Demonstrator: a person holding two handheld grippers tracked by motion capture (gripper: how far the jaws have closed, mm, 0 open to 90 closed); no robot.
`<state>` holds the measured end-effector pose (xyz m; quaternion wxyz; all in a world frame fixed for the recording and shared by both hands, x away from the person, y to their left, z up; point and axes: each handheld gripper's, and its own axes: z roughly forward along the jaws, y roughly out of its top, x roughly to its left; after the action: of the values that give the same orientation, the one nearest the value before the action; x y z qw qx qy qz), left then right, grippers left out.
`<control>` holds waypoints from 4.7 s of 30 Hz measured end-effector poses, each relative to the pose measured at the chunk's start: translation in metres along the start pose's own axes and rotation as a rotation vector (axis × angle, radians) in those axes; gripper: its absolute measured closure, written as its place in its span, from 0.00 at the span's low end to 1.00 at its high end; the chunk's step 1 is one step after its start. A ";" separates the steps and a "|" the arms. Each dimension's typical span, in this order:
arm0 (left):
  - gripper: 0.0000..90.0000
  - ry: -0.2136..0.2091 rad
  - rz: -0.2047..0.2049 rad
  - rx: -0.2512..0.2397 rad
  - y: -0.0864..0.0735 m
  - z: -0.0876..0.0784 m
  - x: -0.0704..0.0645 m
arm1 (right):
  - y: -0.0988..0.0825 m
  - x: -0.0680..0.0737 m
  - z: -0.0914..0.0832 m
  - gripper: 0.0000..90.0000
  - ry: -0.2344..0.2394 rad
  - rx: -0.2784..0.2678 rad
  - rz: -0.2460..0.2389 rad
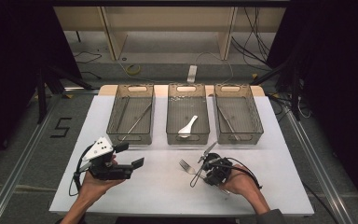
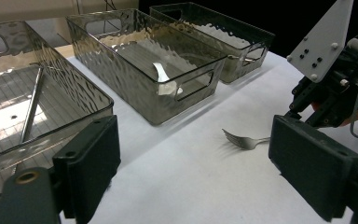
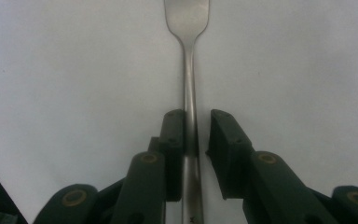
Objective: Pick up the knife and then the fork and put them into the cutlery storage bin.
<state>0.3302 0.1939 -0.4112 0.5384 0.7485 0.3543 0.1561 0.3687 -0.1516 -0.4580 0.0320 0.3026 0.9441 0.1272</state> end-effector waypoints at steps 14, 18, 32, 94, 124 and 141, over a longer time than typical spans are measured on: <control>0.18 -0.002 0.002 0.002 0.000 0.000 0.000 | 0.003 0.003 0.001 0.93 -0.004 0.014 -0.031; 0.18 -0.002 0.002 0.002 0.000 0.000 0.000 | 0.004 0.004 0.001 0.93 -0.020 0.021 -0.067; 0.18 0.000 0.000 0.001 0.000 0.000 0.000 | 0.002 0.004 -0.008 0.94 -0.012 -0.031 -0.091; 0.18 0.006 -0.011 -0.012 0.000 -0.001 0.002 | -0.014 -0.133 -0.125 0.94 -0.130 -0.482 0.342; 0.18 0.002 -0.015 -0.015 0.001 -0.001 0.002 | 0.024 -0.173 -0.119 0.94 -0.190 -0.520 0.480; 0.18 -0.001 -0.017 -0.018 0.001 -0.001 0.001 | 0.025 -0.188 -0.099 0.94 -0.236 -0.493 0.544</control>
<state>0.3307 0.1955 -0.4102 0.5467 0.7407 0.3588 0.1545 0.5223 -0.2630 -0.3589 0.1773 0.5376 0.7602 0.3188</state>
